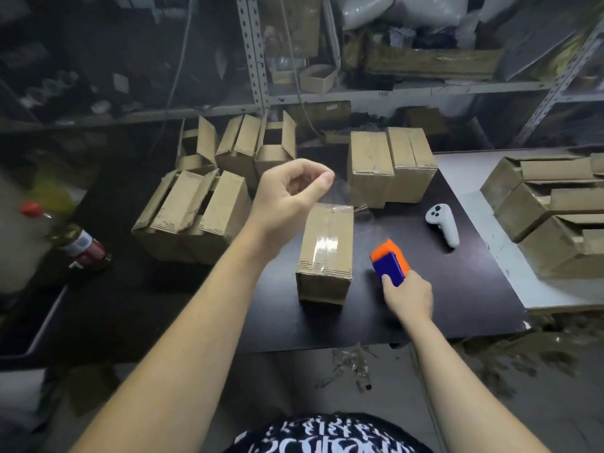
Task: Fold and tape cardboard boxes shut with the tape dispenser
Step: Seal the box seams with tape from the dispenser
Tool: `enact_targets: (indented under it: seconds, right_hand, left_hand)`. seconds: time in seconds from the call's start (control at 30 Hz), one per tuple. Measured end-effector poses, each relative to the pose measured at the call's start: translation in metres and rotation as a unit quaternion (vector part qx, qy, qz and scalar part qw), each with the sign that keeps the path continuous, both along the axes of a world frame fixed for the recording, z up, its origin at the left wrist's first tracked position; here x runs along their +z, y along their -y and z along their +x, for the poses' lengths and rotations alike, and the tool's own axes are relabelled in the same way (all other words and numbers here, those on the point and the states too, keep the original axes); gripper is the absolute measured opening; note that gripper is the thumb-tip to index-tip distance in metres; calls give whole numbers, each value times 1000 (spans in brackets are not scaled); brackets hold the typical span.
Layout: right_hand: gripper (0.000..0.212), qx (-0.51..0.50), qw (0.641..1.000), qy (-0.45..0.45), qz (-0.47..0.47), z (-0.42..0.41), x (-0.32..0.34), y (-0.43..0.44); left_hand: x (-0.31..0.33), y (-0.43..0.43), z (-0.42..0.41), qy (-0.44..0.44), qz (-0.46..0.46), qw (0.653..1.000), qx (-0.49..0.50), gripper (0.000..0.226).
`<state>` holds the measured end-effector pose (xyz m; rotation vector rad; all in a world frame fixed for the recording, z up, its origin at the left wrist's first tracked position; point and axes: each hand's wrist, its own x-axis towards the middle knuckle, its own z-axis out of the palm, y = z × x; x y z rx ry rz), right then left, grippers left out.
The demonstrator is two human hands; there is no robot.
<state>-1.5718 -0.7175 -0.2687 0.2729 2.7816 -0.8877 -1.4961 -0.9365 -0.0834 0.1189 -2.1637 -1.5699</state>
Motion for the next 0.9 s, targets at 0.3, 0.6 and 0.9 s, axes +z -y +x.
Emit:
enact_targets:
  seconds: [0.3,0.6,0.9]
  right_hand:
    - [39,51,958,-187,-212,10,41,32]
    - [22,251,862,-6,-440,16,92,58]
    - [36,93,879,125,-451,18,74,22]
  left_hand:
    - [-19,3,5,94,46,994,-24,8]
    - [-28,12,12,132,83,987,31,7]
    - [-56,8,19,187,147,965,110,5]
